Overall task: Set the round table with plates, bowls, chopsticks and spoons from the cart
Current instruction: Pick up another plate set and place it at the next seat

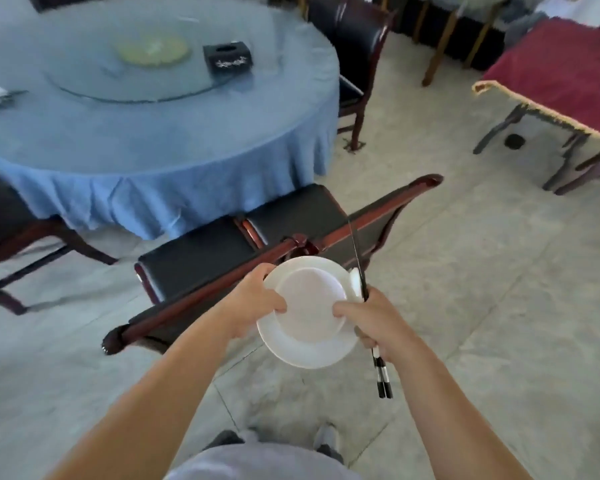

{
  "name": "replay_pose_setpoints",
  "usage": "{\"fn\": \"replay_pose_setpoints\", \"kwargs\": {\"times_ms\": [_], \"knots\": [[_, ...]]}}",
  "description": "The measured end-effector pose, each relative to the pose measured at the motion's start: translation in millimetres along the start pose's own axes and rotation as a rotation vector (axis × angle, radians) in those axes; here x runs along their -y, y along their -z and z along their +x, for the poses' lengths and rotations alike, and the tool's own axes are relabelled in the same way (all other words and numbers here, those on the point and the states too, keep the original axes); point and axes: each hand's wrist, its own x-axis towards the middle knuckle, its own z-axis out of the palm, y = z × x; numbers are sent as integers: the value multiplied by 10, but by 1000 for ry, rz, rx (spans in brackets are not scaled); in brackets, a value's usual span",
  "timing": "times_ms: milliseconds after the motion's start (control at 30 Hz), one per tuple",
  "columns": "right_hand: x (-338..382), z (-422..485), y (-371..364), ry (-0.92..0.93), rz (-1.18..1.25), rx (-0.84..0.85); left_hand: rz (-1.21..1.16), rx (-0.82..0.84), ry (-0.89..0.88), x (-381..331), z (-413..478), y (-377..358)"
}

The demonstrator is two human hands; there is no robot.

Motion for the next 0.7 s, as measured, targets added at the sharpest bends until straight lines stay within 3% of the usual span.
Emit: {"fn": "replay_pose_setpoints", "kwargs": {"times_ms": [267, 433, 700], "knots": [[747, 277, -1668, 97, -301, 433, -399, -470, 55, 676, -825, 1307], [977, 93, -2781, 144, -417, 607, -560, -587, 45, 1164, -1323, 2093], [1089, 18, -4027, 116, -529, 700, -621, -694, 102, 1710, -1600, 3049]]}}
